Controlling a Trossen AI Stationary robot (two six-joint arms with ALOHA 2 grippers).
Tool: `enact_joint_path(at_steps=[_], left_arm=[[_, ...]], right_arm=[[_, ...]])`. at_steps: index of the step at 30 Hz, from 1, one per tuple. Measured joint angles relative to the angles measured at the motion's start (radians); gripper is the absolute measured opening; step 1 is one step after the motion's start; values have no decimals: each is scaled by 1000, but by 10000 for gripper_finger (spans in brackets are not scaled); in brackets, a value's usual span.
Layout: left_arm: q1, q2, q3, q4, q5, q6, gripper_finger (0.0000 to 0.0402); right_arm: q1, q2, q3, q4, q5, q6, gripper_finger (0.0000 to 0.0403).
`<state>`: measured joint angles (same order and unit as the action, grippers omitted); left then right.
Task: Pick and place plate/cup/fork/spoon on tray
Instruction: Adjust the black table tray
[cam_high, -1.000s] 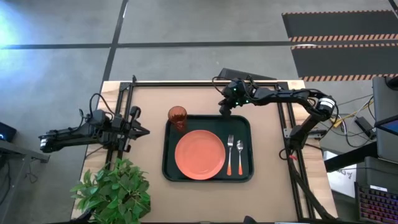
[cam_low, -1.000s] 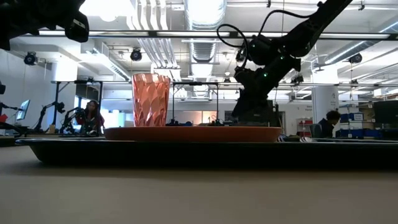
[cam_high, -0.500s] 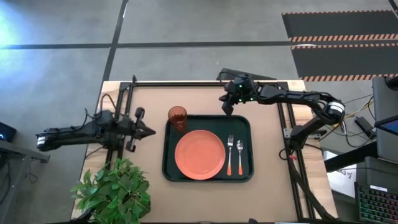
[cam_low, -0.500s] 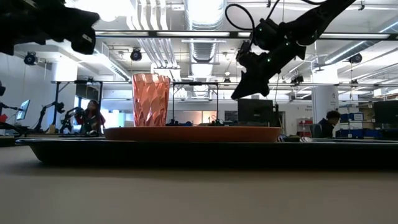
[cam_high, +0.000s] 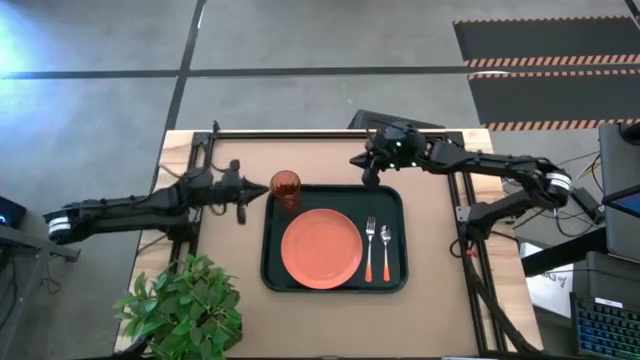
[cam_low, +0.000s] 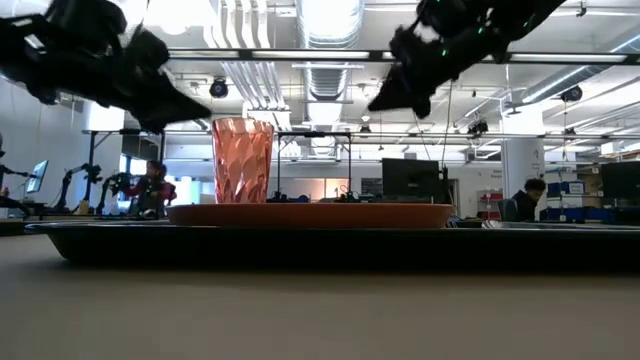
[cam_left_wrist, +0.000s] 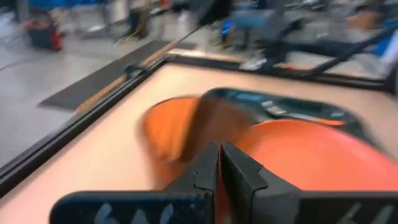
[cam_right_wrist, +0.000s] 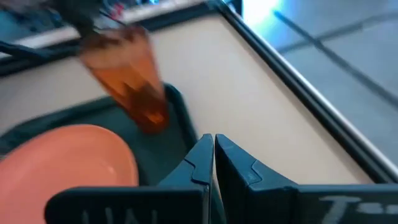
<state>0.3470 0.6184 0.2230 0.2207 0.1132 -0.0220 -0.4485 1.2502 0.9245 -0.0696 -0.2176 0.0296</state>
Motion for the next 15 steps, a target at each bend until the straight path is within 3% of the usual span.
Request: enact_joint_path(at_steps=[3, 9, 13, 15], left_arm=[[78, 56, 0, 68, 12, 0, 0], [201, 120, 21, 304, 168, 46, 0], [308, 180, 41, 224, 172, 4, 0], [347, 239, 40, 204, 234, -25, 0]], right_arm=[[40, -68, 0, 0, 0, -21, 9], [99, -199, 0, -3, 0, -61, 9], [124, -259, 1, -3, 0, -68, 9], [139, -277, 2, -3, 0, -68, 9]])
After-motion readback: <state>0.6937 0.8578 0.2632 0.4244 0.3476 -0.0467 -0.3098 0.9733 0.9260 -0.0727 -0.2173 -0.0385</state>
